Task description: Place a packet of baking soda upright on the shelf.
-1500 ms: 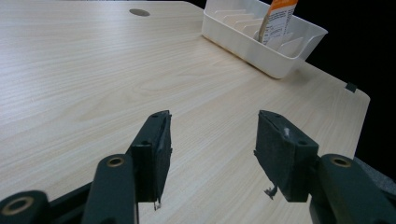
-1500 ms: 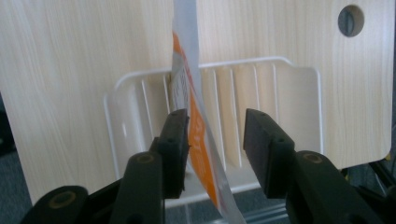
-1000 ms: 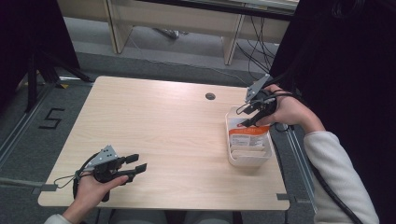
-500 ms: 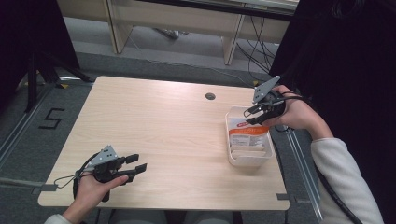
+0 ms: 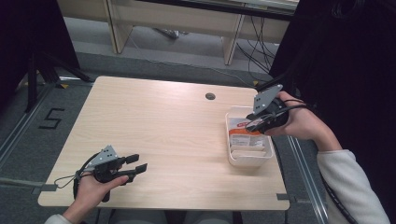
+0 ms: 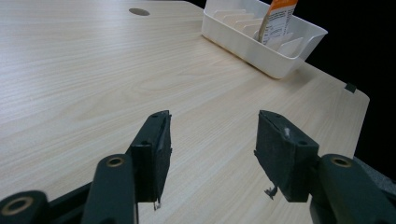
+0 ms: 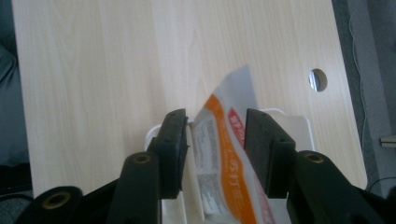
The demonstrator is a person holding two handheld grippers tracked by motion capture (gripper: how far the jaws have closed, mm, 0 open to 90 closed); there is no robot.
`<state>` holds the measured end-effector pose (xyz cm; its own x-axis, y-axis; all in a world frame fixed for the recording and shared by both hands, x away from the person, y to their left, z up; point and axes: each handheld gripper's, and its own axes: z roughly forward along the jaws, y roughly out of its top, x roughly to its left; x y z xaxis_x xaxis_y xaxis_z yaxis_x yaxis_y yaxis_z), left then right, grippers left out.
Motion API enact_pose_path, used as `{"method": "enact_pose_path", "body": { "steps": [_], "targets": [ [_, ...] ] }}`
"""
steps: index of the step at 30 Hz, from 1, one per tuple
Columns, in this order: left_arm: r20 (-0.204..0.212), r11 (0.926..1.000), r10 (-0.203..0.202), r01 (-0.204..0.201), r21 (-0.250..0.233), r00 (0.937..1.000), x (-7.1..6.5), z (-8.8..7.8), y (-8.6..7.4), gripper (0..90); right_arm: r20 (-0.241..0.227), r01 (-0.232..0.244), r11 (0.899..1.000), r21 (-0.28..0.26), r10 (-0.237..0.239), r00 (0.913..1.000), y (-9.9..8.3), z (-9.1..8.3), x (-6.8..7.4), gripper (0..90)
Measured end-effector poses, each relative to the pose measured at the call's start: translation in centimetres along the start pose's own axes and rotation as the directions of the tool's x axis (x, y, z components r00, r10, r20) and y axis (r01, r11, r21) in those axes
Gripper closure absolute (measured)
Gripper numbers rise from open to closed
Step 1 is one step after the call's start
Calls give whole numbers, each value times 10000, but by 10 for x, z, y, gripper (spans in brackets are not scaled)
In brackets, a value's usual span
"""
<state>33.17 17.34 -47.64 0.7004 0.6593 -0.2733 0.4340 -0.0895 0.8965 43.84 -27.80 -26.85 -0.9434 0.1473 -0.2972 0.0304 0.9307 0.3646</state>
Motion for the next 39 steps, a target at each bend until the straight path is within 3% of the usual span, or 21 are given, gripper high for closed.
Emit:
{"method": "enact_pose_path", "body": {
  "steps": [3,4,8,9,10,11,15,18,22,23,25,26,27,29,31,33,34,35,37,39],
  "targets": [
    [-21,10000,4,-4,5,10000,0,0,0,446,-274,295,9995,-110,-298,9992,3,2,10,661],
    [-32,10000,4,-4,5,10000,0,0,0,446,-308,108,9999,-98,-111,9995,4,3,15,677],
    [-37,10000,-11,11,-31,10000,0,0,0,445,-610,604,9975,-354,-624,9962,6,15,27,706],
    [-32,10000,-15,15,-32,10000,0,0,0,445,-694,617,9971,-440,-646,9955,7,19,30,720],
    [-67,10000,-14,14,-2,10000,0,-1,0,445,-770,335,9987,-375,-363,9964,6,22,36,732],
    [-5,10000,-19,19,-9,10000,0,0,0,444,-879,616,9968,-507,-659,9939,6,27,38,750],
    [-11,10000,-11,11,-6,10000,0,0,0,444,-1363,285,9993,-235,-314,9902,4,46,57,817],
    [-26,10000,-15,15,-32,10000,0,0,0,444,-1481,772,9970,103,-749,9861,3,64,72,827],
    [-7,10000,15,-15,11,10000,0,0,0,444,-1883,824,9964,177,-776,9790,-1,87,95,809],
    [-19,10000,20,-20,14,10000,0,0,0,445,-1923,560,9979,316,-489,9801,-2,91,102,802],
    [-29,10000,37,-37,8,10000,-1,0,0,444,-2104,718,9974,82,-685,9752,-5,104,109,786],
    [35,9999,125,-125,4,9999,0,0,0,443,-2188,381,9990,236,-320,9752,-6,108,115,779],
    [21,10000,95,-95,5,10000,0,0,0,443,-2279,598,9982,33,-575,9720,-8,115,117,776],
    [-11,10000,10,-10,13,10000,0,0,0,441,-2492,0,9999,167,42,9684,-11,123,124,764],
    [-87,10000,6,-6,39,10000,-1,0,0,440,-2556,176,9997,-171,-214,9665,-13,134,127,752],
    [-68,10000,4,-4,33,10000,-1,0,0,439,-2643,35,9997,-237,-96,9644,-16,141,130,745],
    [-64,10000,-8,8,33,10000,-1,0,-1,438,-2738,-333,9993,-185,270,9614,-17,142,134,742],
    [-70,10000,-16,16,34,10000,-1,0,-1,436,-2613,-256,9993,-255,181,9651,-18,146,134,742],
    [-80,10000,-52,52,21,10000,0,0,-1,434,-2622,-710,9965,-435,572,9633,-19,150,139,739],
    [-82,10000,-44,44,37,10000,0,0,-1,431,-2721,-660,9939,-879,398,9614,-21,155,142,739]
  ]
}}
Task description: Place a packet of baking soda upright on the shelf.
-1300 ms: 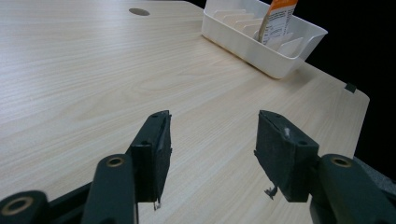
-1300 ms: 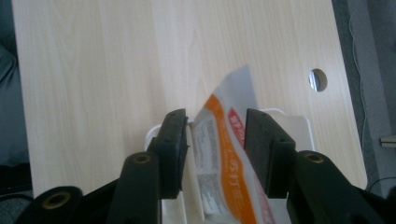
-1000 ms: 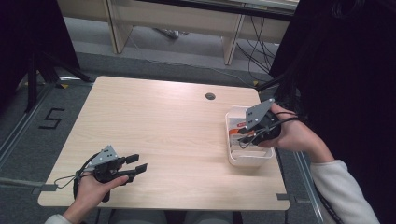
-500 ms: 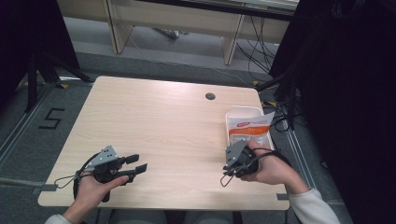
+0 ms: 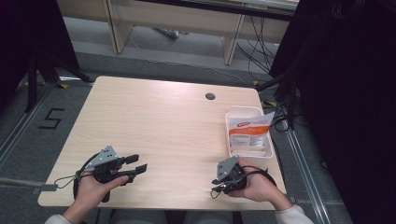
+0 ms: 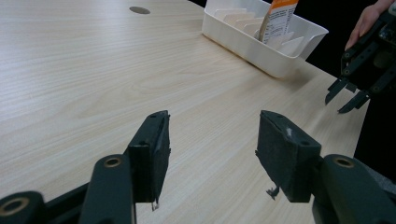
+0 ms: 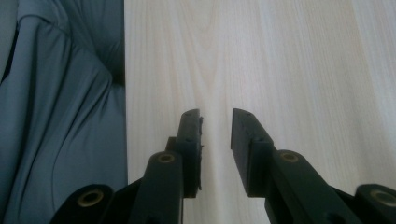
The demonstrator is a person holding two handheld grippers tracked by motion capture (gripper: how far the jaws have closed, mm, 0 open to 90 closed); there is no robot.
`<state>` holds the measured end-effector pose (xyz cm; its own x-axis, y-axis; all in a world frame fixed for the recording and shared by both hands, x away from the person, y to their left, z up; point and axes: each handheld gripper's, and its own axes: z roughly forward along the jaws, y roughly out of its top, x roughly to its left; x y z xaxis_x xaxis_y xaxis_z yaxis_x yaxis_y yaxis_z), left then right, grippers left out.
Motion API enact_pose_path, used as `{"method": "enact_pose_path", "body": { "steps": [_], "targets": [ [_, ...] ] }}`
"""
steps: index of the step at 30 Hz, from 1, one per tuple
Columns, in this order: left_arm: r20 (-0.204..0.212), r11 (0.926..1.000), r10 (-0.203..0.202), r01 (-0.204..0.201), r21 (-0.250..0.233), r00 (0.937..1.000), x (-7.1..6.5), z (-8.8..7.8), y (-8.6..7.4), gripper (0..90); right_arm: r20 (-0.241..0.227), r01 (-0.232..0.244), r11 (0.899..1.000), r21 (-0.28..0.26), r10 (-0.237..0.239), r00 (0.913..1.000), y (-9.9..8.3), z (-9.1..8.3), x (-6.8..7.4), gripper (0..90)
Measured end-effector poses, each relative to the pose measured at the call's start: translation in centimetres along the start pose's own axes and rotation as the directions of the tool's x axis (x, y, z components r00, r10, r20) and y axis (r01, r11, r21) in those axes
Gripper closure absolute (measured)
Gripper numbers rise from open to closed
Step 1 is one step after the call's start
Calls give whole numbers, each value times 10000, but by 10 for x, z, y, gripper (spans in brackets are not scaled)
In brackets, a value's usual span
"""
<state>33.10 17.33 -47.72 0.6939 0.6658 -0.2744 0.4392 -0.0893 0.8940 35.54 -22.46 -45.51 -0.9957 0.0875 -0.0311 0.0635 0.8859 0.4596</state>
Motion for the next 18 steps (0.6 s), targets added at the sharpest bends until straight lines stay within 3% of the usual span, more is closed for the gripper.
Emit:
{"method": "enact_pose_path", "body": {
  "steps": [1,2,3,5,11,18],
  "targets": [
    [12,10000,11,-11,-4,10000,0,0,0,431,153,-351,9994,-54,351,9993,-1,1,3,744],
    [21,10000,38,-38,3,10000,0,0,0,430,203,48,9997,-237,-43,9998,-2,5,3,747],
    [29,10000,59,-59,13,10000,0,0,0,430,108,29,9996,-277,-27,9999,-2,6,5,748],
    [28,10000,79,-79,15,10000,0,0,0,429,471,-53,9984,-563,79,9989,-2,8,8,745],
    [56,10000,54,-54,12,10000,1,0,-1,421,638,-559,9930,-1042,628,9960,-6,14,18,722],
    [-40,9999,93,-93,89,9999,2,1,-1,407,527,-926,9897,-1095,988,9937,-12,16,18,681]
  ]
}}
